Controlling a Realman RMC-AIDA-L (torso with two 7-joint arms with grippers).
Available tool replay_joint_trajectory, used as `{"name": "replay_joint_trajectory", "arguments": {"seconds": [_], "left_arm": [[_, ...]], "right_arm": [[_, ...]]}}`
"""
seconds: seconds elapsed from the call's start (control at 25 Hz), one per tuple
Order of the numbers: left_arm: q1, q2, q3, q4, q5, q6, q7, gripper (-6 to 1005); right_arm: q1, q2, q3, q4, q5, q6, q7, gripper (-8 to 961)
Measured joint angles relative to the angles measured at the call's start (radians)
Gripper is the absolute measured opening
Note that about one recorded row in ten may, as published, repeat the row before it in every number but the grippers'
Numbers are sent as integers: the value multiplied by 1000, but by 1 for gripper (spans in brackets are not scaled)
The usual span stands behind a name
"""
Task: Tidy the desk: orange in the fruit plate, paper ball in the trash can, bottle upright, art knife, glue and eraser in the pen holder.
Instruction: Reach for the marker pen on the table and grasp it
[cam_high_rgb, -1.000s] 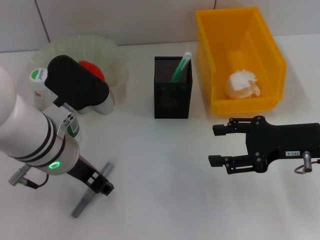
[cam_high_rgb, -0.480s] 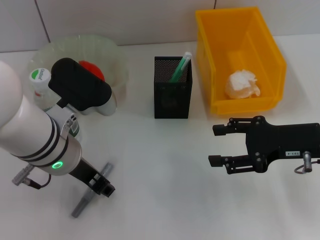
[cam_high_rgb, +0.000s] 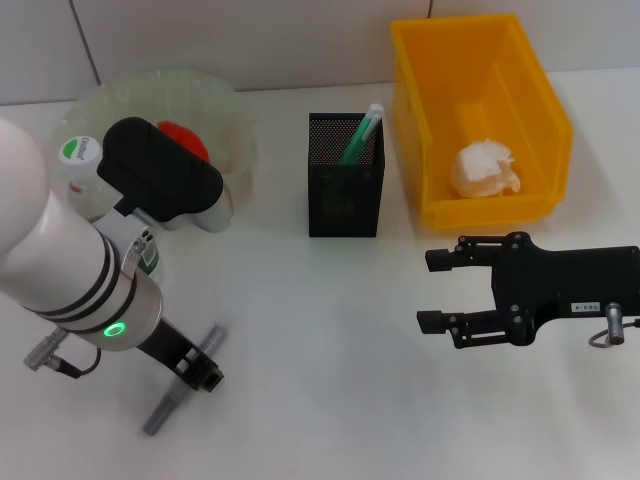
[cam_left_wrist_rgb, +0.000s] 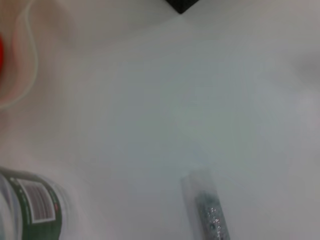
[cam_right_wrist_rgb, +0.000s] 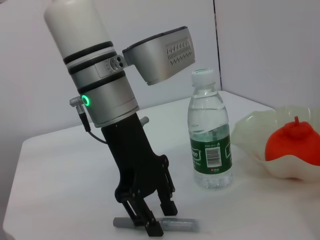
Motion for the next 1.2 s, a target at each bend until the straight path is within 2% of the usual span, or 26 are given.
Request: {"name": "replay_joint_trajectory", "arguments": {"seconds": [0.08, 1.2], "left_arm": [[-10, 0, -1, -23, 0, 1, 0, 471], [-28, 0, -8, -54, -9, 4, 0, 446]], "right_arm": [[0, 0, 0, 0, 0, 0, 0, 766], [-7, 0, 0, -5, 0, -8, 4, 766]]}}
